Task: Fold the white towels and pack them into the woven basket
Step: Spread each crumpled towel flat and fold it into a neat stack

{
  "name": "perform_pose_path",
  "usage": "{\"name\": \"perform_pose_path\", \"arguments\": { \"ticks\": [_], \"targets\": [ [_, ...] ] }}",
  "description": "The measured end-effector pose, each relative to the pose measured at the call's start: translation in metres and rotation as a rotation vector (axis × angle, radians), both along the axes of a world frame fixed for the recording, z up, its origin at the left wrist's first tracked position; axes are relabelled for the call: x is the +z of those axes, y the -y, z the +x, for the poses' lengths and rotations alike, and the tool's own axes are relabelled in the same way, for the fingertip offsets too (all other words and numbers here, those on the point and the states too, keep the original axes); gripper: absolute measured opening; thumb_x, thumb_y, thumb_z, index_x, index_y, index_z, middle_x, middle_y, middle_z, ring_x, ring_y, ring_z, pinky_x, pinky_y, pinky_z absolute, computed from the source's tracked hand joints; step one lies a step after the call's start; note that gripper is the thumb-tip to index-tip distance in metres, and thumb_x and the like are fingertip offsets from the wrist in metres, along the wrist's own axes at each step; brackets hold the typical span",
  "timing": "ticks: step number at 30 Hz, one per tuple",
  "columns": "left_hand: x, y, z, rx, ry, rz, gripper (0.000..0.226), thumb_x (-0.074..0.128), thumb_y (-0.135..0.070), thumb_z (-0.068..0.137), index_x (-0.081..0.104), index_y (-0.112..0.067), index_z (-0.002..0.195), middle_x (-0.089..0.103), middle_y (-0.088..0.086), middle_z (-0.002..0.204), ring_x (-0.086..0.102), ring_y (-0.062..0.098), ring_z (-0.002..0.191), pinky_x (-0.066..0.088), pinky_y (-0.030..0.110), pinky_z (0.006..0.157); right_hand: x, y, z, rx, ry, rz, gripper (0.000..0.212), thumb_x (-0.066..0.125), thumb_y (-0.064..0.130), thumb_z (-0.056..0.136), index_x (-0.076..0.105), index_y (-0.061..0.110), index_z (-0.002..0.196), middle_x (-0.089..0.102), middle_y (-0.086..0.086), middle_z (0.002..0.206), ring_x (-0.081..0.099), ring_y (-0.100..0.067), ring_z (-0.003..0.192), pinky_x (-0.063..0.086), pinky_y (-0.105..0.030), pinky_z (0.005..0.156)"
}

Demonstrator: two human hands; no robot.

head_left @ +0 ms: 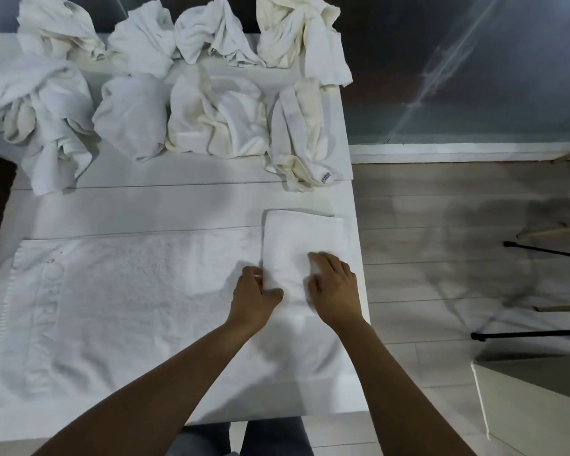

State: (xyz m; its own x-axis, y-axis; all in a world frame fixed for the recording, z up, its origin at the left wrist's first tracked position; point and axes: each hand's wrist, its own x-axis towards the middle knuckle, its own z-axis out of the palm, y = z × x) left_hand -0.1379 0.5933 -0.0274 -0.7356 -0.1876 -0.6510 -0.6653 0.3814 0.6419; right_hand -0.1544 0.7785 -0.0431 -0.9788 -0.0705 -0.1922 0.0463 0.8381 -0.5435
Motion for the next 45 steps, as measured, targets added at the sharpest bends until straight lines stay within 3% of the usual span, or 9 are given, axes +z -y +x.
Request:
{"name": "perform_pose_path", "arguments": {
  "ticks": [7,12,16,22,25,29,34,38,45],
  "targets": [
    [0.007,-0.004,-0.014,0.061,0.146,0.141,0.027,0.081,-0.032,0.079,0.07,-0.015,0.096,0.074,0.003,0.097,0.07,0.016,0.079,0.053,0.024,0.06,0.016,-0.006,-0.003,-0.026,0.049,-0.109,0.053,0.047,0.025,0.088,0.057,0.024,0.14,0.059,0.001,0.139,0.057,-0.027,0.118,0.044,-0.037,0.1],
    [0.044,-0.006,-0.021,0.024,-0.018,0.113,0.031,0.077,-0.033,0.08,0.064,-0.02,0.105,0.07,-0.003,0.099,0.07,0.018,0.087,0.059,0.032,0.071,0.042,-0.019,-0.013,-0.072,-0.064,-0.199,0.051,0.061,0.013,0.092,0.055,0.026,0.141,0.059,0.003,0.138,0.056,-0.023,0.123,0.044,-0.041,0.107],
    [0.086,0.018,-0.024,-0.094,-0.22,0.009,0.027,0.078,-0.029,0.077,0.065,-0.027,0.101,0.071,-0.01,0.092,0.065,0.007,0.081,0.051,0.021,0.068,0.074,-0.013,-0.034,-0.079,-0.126,-0.253,0.062,0.067,0.014,0.088,0.048,0.031,0.144,0.054,0.005,0.136,0.054,-0.022,0.119,0.047,-0.048,0.102],
    [0.142,0.076,0.002,-0.277,-0.379,-0.239,0.04,0.073,-0.038,0.072,0.063,-0.037,0.111,0.066,-0.019,0.101,0.061,0.005,0.093,0.051,0.028,0.082,0.12,0.03,-0.054,0.206,-0.158,-0.135,0.101,0.077,0.022,0.075,0.022,0.044,0.157,0.029,0.004,0.159,0.026,-0.018,0.145,0.022,-0.036,0.115],
    [0.161,0.11,0.021,-0.281,-0.412,-0.353,0.043,0.07,-0.038,0.072,0.062,-0.037,0.114,0.062,-0.016,0.099,0.06,0.009,0.093,0.051,0.033,0.082,0.13,0.062,-0.057,0.402,-0.195,-0.045,0.094,0.078,0.029,0.071,0.034,0.043,0.153,0.023,0.005,0.164,0.02,-0.02,0.15,0.014,-0.034,0.117],
    [0.176,0.161,0.058,-0.214,-0.453,-0.481,0.044,0.074,-0.031,0.075,0.062,-0.034,0.117,0.061,-0.014,0.1,0.058,0.011,0.096,0.05,0.033,0.081,0.148,0.123,-0.056,0.58,-0.177,0.014,0.062,0.079,0.033,0.069,0.058,0.036,0.128,0.044,0.012,0.151,0.029,-0.016,0.146,0.012,-0.036,0.12],
    [0.181,0.238,0.124,-0.065,-0.504,-0.525,0.046,0.072,-0.034,0.074,0.062,-0.037,0.12,0.061,-0.015,0.108,0.059,0.012,0.099,0.052,0.035,0.081,0.173,0.212,-0.025,0.697,-0.132,-0.083,0.041,0.071,0.036,0.067,0.063,0.032,0.107,0.063,0.016,0.098,0.058,-0.015,0.101,0.039,-0.033,0.097],
    [0.182,0.299,0.191,0.101,-0.552,-0.486,0.047,0.075,-0.03,0.078,0.062,-0.042,0.121,0.057,-0.015,0.109,0.06,0.007,0.096,0.052,0.027,0.079,0.188,0.284,0.022,0.726,0.001,-0.221,0.039,0.077,0.03,0.072,0.061,0.034,0.107,0.062,0.016,0.1,0.059,-0.008,0.09,0.046,-0.024,0.075],
    [0.181,0.408,0.304,0.363,-0.54,-0.393,0.041,0.074,-0.036,0.08,0.06,-0.044,0.118,0.058,-0.022,0.11,0.059,-0.001,0.099,0.05,0.022,0.081,0.195,0.422,0.113,0.688,0.121,-0.387,0.05,0.078,0.023,0.074,0.051,0.041,0.111,0.063,0.024,0.103,0.062,-0.003,0.092,0.052,-0.027,0.071]
  ]
}}
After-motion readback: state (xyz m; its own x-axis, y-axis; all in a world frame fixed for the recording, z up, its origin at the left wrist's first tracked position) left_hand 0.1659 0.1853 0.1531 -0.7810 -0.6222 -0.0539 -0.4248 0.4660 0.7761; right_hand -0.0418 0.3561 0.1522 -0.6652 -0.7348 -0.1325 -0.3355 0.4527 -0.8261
